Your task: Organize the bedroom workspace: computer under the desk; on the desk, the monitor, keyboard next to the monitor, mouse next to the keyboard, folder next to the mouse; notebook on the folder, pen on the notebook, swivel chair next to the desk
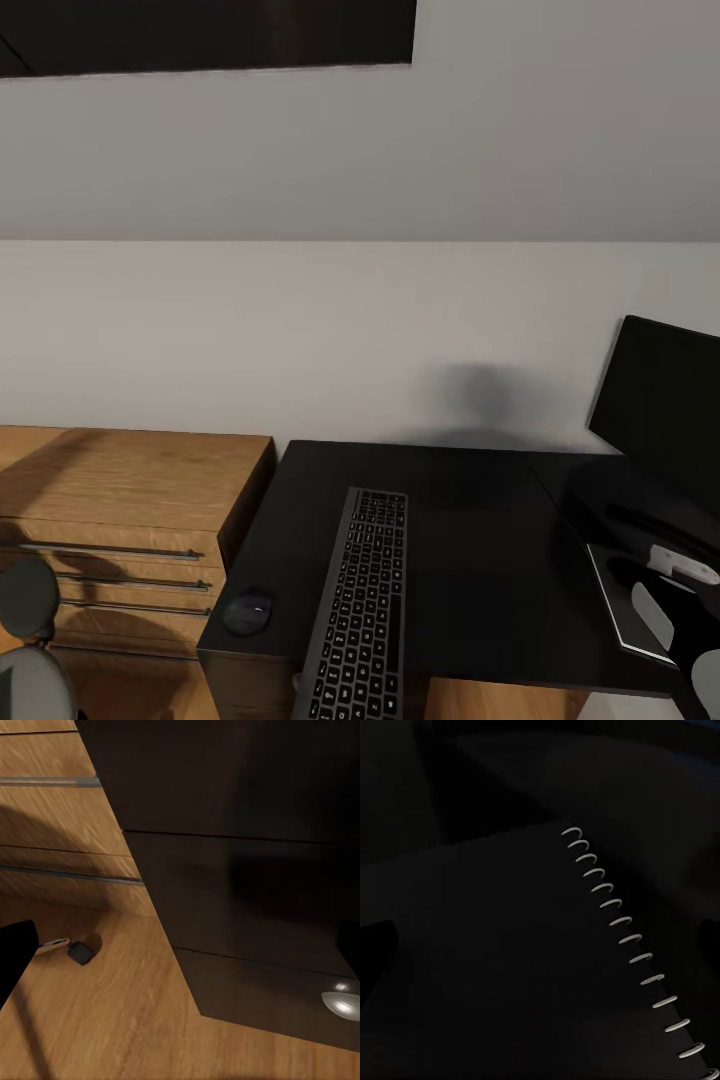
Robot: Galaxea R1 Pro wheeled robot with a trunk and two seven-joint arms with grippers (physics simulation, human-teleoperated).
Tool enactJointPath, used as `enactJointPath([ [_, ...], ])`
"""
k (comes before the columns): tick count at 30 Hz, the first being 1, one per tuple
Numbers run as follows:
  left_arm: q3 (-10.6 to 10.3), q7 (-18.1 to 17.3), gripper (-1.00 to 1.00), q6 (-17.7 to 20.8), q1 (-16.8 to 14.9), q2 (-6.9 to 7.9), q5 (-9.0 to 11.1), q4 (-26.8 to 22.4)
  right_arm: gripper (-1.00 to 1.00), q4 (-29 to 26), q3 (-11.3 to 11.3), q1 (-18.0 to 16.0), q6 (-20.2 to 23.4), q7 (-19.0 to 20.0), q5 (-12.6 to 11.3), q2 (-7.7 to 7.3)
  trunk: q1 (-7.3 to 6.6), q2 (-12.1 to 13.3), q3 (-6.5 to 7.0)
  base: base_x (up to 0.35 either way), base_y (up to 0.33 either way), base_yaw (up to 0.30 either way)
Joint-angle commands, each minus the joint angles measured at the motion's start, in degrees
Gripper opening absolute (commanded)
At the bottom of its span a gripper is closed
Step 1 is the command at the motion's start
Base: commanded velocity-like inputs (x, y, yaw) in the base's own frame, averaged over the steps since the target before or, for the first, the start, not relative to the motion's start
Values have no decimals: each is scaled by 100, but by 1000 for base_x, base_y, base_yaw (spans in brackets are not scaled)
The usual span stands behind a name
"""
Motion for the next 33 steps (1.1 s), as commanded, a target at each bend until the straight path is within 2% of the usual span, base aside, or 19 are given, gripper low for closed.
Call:
enactJointPath([
  [1, -50, 37, 100, -7, -4, -2, 23, 1, 100, 265, 13, 4, 21, -8, -108, 2, 0, -3, -7, 0, 0, 0],
  [12, -50, 37, 100, -7, -4, -2, 23, 1, 100, 265, 13, 4, 17, -14, -106, 9, 0, -3, -7, -12, 12, 0],
  [20, -52, 36, 100, -7, -4, -2, 23, -3, 100, 265, 14, 4, 13, -16, -105, 10, 0, -3, -7, -154, 137, 0],
  [33, -53, 35, 100, -7, -4, -2, 23, -1, 100, 265, 18, 4, 4, -15, -105, 10, 0, -3, -7, -102, 33, 0],
])
